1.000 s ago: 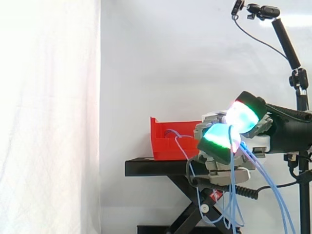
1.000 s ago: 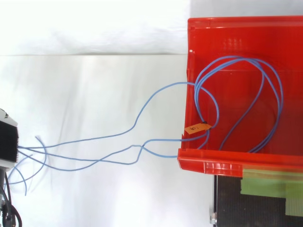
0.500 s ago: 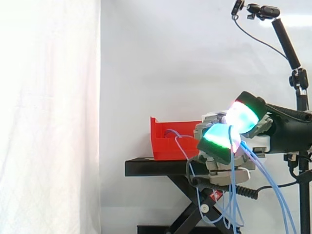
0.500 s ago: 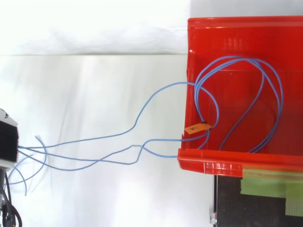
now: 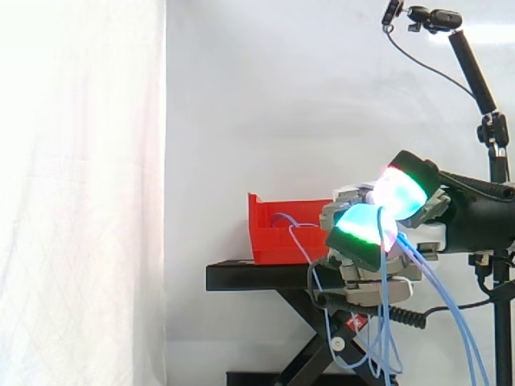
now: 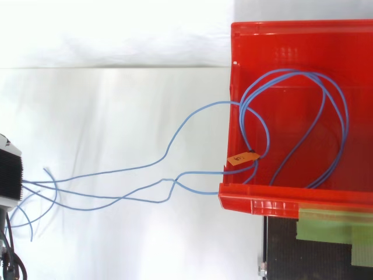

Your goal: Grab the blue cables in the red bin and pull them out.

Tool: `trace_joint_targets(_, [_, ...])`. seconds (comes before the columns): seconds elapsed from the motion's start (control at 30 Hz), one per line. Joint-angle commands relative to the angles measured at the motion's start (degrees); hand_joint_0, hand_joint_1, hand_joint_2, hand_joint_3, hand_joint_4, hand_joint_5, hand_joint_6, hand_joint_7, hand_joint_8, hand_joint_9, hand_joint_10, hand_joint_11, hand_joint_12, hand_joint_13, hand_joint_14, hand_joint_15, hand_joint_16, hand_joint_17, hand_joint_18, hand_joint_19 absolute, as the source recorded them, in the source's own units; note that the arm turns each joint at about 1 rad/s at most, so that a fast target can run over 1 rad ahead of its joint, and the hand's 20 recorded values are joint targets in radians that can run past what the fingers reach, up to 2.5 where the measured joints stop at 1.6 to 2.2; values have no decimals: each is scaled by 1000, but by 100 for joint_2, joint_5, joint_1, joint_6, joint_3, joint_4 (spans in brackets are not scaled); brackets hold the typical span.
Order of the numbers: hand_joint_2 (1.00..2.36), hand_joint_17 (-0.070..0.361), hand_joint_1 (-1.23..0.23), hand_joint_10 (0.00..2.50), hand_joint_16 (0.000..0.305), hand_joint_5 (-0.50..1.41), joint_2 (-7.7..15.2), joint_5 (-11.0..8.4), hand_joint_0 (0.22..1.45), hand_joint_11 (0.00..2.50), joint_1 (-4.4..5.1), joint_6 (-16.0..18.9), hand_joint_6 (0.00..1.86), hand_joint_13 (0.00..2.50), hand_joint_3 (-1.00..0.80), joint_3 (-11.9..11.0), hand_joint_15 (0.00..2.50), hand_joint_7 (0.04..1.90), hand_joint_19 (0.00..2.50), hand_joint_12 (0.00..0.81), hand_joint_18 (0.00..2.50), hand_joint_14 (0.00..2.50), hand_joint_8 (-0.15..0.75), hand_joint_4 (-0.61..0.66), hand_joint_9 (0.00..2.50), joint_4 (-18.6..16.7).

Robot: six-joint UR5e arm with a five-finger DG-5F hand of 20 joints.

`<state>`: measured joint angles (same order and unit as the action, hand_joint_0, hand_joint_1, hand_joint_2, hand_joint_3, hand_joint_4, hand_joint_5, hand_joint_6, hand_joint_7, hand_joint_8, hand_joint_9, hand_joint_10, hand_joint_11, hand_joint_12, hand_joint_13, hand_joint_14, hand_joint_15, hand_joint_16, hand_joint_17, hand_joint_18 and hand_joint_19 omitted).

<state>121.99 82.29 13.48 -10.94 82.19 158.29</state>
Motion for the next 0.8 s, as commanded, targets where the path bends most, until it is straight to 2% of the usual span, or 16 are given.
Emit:
trace_joint_targets(0.0, [1000, 83, -921, 17, 37, 1105, 0, -2, 916, 1880, -3, 0, 4, 1080, -1000, -1, 1445, 948, 1525, 257, 1105, 1574, 127, -21, 1362, 0])
trace_joint_targets(0.77, [1000, 83, -924, 6, 37, 1108, 0, -2, 916, 1872, -3, 0, 3, 1076, -1000, -1, 1454, 952, 1538, 263, 1100, 1570, 133, -13, 1366, 0])
